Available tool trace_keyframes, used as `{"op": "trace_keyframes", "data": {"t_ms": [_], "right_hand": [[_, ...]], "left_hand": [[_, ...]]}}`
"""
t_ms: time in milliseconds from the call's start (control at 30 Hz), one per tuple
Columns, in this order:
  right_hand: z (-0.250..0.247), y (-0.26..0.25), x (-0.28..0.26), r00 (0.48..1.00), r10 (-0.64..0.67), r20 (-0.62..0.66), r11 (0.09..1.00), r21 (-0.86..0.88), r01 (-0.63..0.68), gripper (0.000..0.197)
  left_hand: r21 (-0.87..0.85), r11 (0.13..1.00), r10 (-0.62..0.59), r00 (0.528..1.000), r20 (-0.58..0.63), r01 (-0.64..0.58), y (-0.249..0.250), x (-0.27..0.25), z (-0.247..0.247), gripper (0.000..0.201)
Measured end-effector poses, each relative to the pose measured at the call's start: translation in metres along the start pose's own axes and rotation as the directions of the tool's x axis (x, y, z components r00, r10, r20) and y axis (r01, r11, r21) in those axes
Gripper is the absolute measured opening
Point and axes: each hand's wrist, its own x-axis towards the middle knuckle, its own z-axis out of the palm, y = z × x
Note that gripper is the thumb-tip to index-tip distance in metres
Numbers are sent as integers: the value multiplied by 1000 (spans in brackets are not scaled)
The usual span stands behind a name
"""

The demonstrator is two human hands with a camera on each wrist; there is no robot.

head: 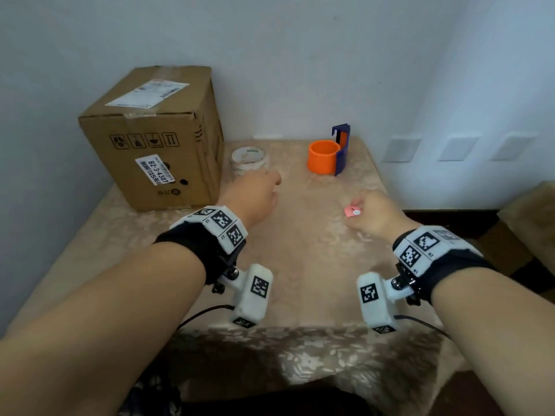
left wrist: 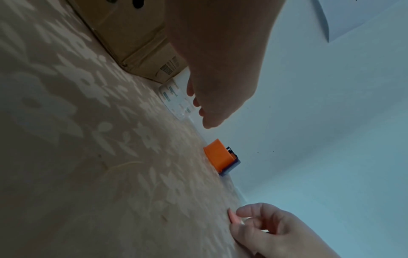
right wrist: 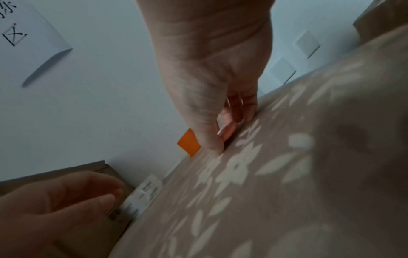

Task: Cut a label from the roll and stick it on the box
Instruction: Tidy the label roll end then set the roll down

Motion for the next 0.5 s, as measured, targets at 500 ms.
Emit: {"op": "trace_keyframes", "data": {"t_ms": [500], "right_hand": [[20,-100,78,984,-40,-175,970,229,80,29]], "left_hand": [[-2,992,-125,991,-36,125,-35,38,1,39]]}}
